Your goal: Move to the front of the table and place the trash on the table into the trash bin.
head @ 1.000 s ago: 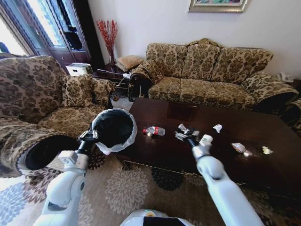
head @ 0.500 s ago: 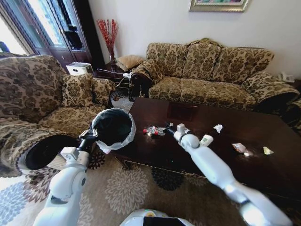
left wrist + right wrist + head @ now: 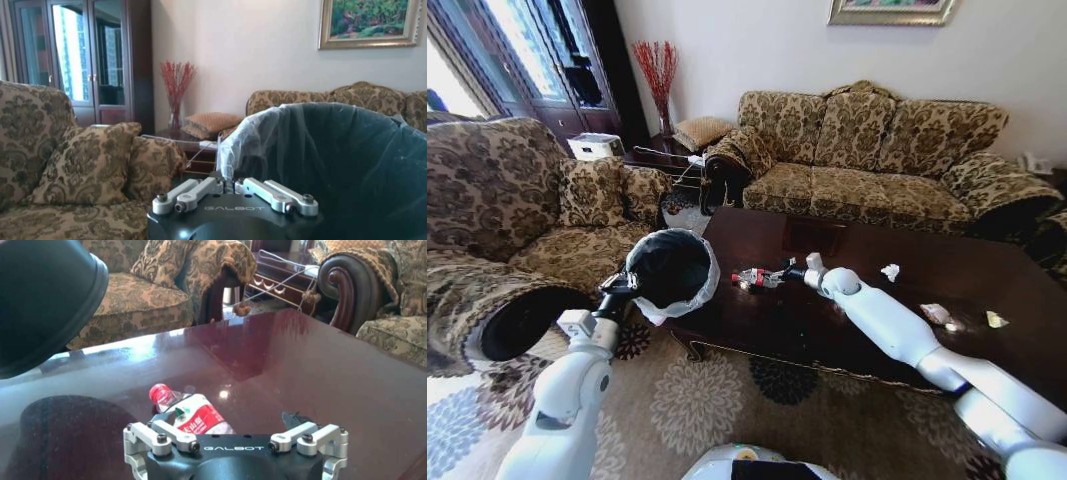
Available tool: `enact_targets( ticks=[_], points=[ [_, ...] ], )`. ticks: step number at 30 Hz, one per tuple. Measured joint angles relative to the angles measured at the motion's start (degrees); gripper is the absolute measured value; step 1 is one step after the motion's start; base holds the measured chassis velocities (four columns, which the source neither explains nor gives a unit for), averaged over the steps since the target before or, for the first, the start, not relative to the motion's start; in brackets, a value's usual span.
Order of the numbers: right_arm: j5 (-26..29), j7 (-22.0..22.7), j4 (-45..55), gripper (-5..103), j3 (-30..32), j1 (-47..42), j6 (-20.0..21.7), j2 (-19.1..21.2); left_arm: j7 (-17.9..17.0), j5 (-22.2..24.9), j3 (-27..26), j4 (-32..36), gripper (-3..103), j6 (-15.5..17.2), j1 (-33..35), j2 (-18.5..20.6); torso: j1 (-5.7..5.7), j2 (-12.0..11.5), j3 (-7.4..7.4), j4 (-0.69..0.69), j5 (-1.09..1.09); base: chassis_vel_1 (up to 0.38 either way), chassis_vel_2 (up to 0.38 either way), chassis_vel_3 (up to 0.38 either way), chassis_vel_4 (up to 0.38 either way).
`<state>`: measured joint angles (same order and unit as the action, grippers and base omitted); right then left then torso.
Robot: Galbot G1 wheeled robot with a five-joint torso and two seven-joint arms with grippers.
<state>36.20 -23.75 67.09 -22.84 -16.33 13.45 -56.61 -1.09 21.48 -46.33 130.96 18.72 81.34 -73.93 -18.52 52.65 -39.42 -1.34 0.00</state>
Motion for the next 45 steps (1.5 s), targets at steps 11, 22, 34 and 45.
enact_targets(
  ticks=[11,22,34,45],
  points=[
    [-1.0,0.8,-1.5,100,-1.0,-0.2,-0.8,-1.2,0.7,0.2,0.6,-0.4,3,0.4,-1.3,-0.5,0.00,0.0,0.00,0.01,0.00,0.000,0.000,0.000,0.000],
    [-3.1,0.4,-5.0,80,-1.3,-1.4,-2.8,-2.7,0.9,0.1,0.9,-0.6,3,0.8,-1.7,-0.4,0.00,0.0,0.00,0.01,0.00,0.000,0.000,0.000,0.000],
    [-5.1,0.4,-7.7,38,0.0,-2.3,-4.3,-5.4,0.9,0.2,0.6,-1.1,3,0.9,-1.7,0.1,0.00,0.0,0.00,0.00,0.00,0.000,0.000,0.000,0.000],
    [-6.0,5.9,-3.5,18,3.7,-7.1,-4.5,-4.8,1.4,0.4,0.7,-1.2,3,0.8,-1.9,0.6,0.00,0.0,0.01,0.00,0.00,0.000,0.000,0.000,0.000]
  ],
)
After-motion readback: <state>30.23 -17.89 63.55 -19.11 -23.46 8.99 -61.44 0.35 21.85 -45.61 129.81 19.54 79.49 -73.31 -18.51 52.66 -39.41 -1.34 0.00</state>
